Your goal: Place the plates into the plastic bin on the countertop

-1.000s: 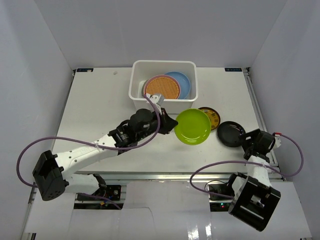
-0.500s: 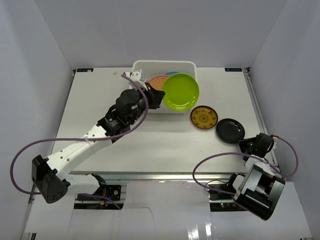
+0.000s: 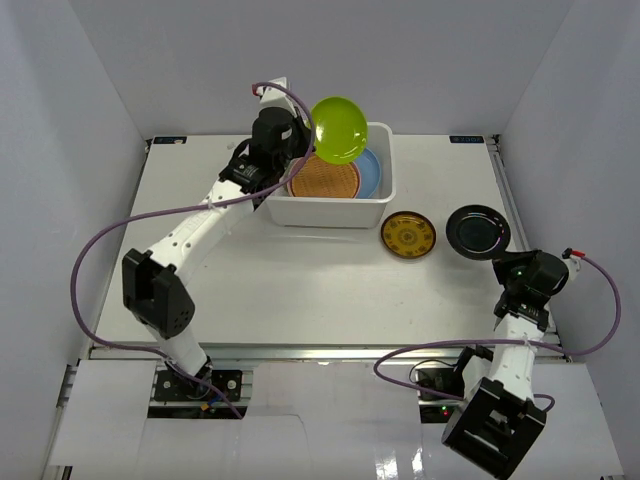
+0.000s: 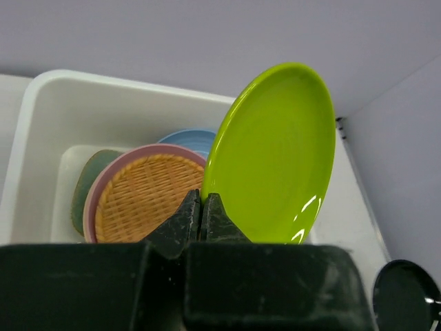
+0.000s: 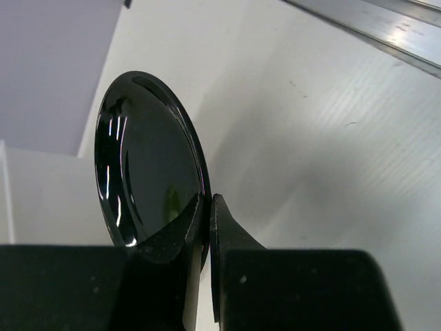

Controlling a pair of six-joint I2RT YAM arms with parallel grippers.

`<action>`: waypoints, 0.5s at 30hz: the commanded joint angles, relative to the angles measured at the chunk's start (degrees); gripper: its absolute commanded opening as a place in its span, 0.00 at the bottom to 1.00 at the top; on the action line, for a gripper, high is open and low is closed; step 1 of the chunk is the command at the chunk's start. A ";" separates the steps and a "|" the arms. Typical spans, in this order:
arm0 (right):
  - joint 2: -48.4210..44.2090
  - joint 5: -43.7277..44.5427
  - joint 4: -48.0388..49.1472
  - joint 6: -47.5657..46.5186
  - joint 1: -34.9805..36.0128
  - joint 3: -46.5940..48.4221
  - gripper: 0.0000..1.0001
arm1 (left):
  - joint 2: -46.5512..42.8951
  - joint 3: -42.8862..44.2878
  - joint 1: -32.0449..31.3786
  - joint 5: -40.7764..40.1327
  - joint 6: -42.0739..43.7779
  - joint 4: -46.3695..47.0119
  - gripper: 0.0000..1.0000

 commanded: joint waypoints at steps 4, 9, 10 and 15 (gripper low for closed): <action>2.12 -11.12 8.06 4.34 3.29 9.79 0.08 | 10.88 9.84 6.29 6.37 0.34 -9.27 0.00; 8.28 -4.63 8.86 -1.97 22.17 23.58 0.08 | 15.64 8.79 10.68 14.00 -2.48 -10.68 0.00; 11.51 -4.27 9.04 -3.81 24.55 25.78 0.08 | 16.69 9.13 11.12 15.51 -2.57 -11.29 0.00; 23.55 -2.52 9.13 -8.74 38.53 38.88 0.08 | 22.15 10.02 11.92 16.93 -2.39 -13.76 0.32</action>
